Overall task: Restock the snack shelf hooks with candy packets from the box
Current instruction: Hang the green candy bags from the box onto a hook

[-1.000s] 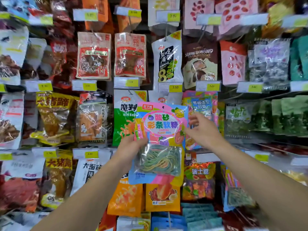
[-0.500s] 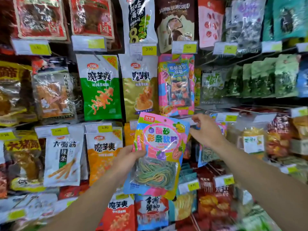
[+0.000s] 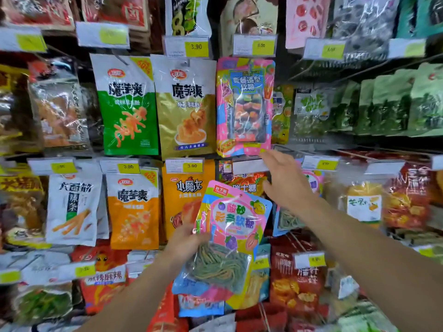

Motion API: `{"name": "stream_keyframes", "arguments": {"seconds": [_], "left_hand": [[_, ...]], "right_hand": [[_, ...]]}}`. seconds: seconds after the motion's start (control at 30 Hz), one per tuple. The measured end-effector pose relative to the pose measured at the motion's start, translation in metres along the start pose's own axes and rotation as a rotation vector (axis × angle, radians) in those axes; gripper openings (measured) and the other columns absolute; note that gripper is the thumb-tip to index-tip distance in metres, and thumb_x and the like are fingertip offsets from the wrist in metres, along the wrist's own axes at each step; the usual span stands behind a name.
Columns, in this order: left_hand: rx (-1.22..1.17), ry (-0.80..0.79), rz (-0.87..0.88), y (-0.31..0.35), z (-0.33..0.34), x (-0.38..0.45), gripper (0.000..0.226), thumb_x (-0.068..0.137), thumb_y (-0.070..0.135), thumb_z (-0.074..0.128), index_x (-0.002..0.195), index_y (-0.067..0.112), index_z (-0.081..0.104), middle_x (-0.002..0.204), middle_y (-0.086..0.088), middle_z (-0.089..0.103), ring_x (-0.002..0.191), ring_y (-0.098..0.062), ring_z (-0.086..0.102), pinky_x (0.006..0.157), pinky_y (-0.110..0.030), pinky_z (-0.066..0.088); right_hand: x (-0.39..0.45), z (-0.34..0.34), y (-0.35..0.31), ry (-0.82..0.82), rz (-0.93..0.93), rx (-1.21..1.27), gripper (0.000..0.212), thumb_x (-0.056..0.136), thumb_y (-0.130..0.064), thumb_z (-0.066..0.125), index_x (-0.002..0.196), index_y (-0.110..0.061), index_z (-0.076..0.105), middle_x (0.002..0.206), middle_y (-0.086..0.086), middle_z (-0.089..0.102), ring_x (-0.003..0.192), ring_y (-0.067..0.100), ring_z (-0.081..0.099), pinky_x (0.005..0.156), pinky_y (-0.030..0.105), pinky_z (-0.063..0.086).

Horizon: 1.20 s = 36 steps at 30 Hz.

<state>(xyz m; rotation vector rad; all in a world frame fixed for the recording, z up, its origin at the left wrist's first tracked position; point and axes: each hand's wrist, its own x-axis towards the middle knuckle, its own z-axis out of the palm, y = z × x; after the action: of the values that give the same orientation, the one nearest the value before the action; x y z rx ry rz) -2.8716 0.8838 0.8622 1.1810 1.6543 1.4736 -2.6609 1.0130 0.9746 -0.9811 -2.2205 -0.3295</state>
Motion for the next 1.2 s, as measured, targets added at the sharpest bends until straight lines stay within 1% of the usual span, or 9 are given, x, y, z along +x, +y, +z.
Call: {"name": "stream_keyframes", "arguments": {"seconds": [0.13, 0.2, 0.27, 0.4, 0.57, 0.7, 0.83, 1.03, 1.2], "left_hand": [[0.007, 0.045, -0.033, 0.002, 0.017, 0.002, 0.012, 0.083, 0.013, 0.071, 0.094, 0.009, 0.072, 0.091, -0.009, 0.075, 0.082, -0.024, 0.072, 0.073, -0.035, 0.057], [-0.017, 0.060, -0.039, 0.004, 0.018, 0.000, 0.011, 0.087, 0.008, 0.067, 0.092, 0.017, 0.070, 0.089, -0.002, 0.075, 0.083, -0.019, 0.071, 0.062, -0.024, 0.053], [-0.015, 0.117, -0.042, 0.003, 0.018, 0.001, 0.016, 0.089, 0.008, 0.066, 0.089, 0.024, 0.067, 0.081, 0.003, 0.073, 0.081, -0.020, 0.069, 0.064, -0.026, 0.051], [0.015, 0.150, -0.052, 0.001, 0.017, 0.005, 0.005, 0.085, 0.015, 0.070, 0.089, 0.012, 0.072, 0.082, -0.003, 0.075, 0.079, -0.022, 0.070, 0.077, -0.034, 0.053], [0.003, 0.070, -0.048, 0.010, 0.047, 0.011, 0.016, 0.086, 0.000, 0.064, 0.079, 0.012, 0.072, 0.072, 0.001, 0.074, 0.063, -0.010, 0.069, 0.054, -0.017, 0.049], [0.018, -0.001, -0.024, 0.013, 0.089, 0.026, 0.026, 0.086, 0.002, 0.064, 0.068, 0.017, 0.075, 0.072, 0.002, 0.074, 0.066, -0.014, 0.068, 0.064, -0.026, 0.050], [-0.025, -0.060, 0.008, 0.020, 0.131, 0.037, 0.027, 0.088, 0.004, 0.063, 0.066, 0.019, 0.067, 0.058, 0.011, 0.067, 0.050, 0.000, 0.059, 0.048, -0.019, 0.042], [-0.051, -0.096, 0.016, 0.027, 0.171, 0.060, 0.005, 0.085, 0.008, 0.068, 0.081, 0.008, 0.071, 0.079, -0.007, 0.073, 0.076, -0.023, 0.065, 0.071, -0.031, 0.048], [-0.040, -0.105, 0.017, 0.031, 0.185, 0.072, 0.009, 0.084, 0.012, 0.070, 0.090, 0.007, 0.074, 0.092, -0.011, 0.076, 0.091, -0.032, 0.070, 0.086, -0.043, 0.053]], "right_hand": [[0.006, 0.005, 0.014, -0.093, -0.027, -0.027, 0.074, 0.091, -0.016, 0.057, 0.155, -0.024, 0.022, 0.159, -0.002, 0.022, 0.145, 0.024, 0.018, 0.110, 0.039, 0.035], [0.008, 0.009, 0.016, -0.129, -0.043, -0.047, 0.076, 0.090, -0.019, 0.061, 0.154, -0.023, 0.021, 0.159, -0.001, 0.020, 0.144, 0.025, 0.018, 0.112, 0.039, 0.034], [0.010, 0.013, 0.019, -0.121, -0.051, -0.024, 0.078, 0.087, -0.019, 0.062, 0.154, -0.023, 0.022, 0.159, -0.001, 0.021, 0.143, 0.025, 0.019, 0.111, 0.040, 0.036], [0.012, 0.016, 0.024, -0.103, -0.084, 0.009, 0.075, 0.089, -0.021, 0.060, 0.154, -0.023, 0.023, 0.159, -0.001, 0.020, 0.144, 0.024, 0.017, 0.113, 0.042, 0.033], [0.008, 0.011, 0.047, -0.038, -0.056, 0.088, 0.067, 0.089, -0.023, 0.056, 0.151, -0.019, 0.031, 0.157, 0.001, 0.027, 0.143, 0.023, 0.020, 0.115, 0.043, 0.031], [-0.004, 0.000, 0.089, 0.042, 0.005, 0.017, 0.065, 0.085, -0.020, 0.059, 0.147, -0.013, 0.040, 0.149, 0.005, 0.039, 0.139, 0.025, 0.028, 0.116, 0.040, 0.028], [-0.014, -0.009, 0.128, 0.068, 0.095, -0.053, 0.064, 0.084, -0.021, 0.060, 0.145, -0.016, 0.041, 0.148, 0.003, 0.040, 0.138, 0.025, 0.028, 0.114, 0.041, 0.031], [-0.021, -0.006, 0.173, 0.004, 0.093, -0.166, 0.071, 0.085, -0.019, 0.058, 0.151, -0.014, 0.033, 0.153, 0.004, 0.036, 0.142, 0.029, 0.027, 0.120, 0.039, 0.021], [-0.016, -0.003, 0.185, -0.024, 0.070, -0.164, 0.071, 0.090, -0.020, 0.058, 0.154, -0.019, 0.026, 0.157, -0.001, 0.029, 0.144, 0.027, 0.022, 0.121, 0.037, 0.018]]}}
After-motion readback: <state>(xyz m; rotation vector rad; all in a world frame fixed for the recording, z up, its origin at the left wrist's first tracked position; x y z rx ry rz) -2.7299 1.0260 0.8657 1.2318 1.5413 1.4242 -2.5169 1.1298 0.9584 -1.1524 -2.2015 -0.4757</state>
